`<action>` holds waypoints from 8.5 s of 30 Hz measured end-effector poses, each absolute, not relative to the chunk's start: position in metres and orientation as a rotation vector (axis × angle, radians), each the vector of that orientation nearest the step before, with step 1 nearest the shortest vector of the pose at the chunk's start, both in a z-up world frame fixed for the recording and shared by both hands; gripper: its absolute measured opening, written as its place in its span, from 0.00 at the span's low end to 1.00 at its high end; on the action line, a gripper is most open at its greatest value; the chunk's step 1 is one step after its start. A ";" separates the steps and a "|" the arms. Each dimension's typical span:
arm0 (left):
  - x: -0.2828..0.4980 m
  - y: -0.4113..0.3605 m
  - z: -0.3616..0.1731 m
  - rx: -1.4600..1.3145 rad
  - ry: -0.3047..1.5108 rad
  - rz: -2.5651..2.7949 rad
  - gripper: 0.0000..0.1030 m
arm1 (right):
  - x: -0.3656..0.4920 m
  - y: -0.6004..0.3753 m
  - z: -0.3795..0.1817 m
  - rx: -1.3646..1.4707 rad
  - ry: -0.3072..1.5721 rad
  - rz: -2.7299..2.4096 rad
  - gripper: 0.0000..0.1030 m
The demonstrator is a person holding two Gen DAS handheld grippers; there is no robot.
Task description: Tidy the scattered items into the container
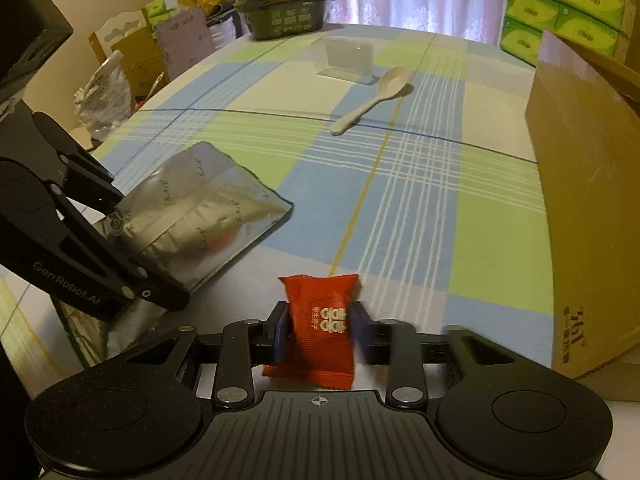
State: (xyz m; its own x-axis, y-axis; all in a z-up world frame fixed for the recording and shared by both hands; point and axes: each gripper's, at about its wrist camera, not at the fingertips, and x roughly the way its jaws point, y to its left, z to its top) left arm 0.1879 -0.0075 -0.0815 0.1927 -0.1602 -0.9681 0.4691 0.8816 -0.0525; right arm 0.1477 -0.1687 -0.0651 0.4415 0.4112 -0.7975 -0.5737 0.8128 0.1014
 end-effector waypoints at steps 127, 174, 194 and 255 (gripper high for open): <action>0.212 -0.228 0.074 0.357 0.990 -0.709 0.38 | 0.160 -0.403 0.089 -0.021 0.625 0.227 0.31; 0.283 -0.283 0.032 0.085 1.042 -0.593 0.38 | 0.241 -0.428 0.069 -0.081 0.661 0.226 0.31; 0.286 -0.285 0.045 0.092 0.981 -0.573 0.35 | 0.247 -0.424 0.067 -0.084 0.662 0.232 0.31; 0.234 -0.210 0.028 0.220 0.949 -0.556 0.67 | 0.238 -0.413 0.072 0.041 0.721 0.272 0.32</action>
State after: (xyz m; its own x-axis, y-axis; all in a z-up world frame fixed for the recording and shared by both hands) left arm 0.2342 -0.2097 0.0278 0.4562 -0.3523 -0.8172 0.5403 0.8393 -0.0602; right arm 0.2380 -0.4133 0.0718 0.7174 0.2598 -0.6464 -0.2315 0.9640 0.1305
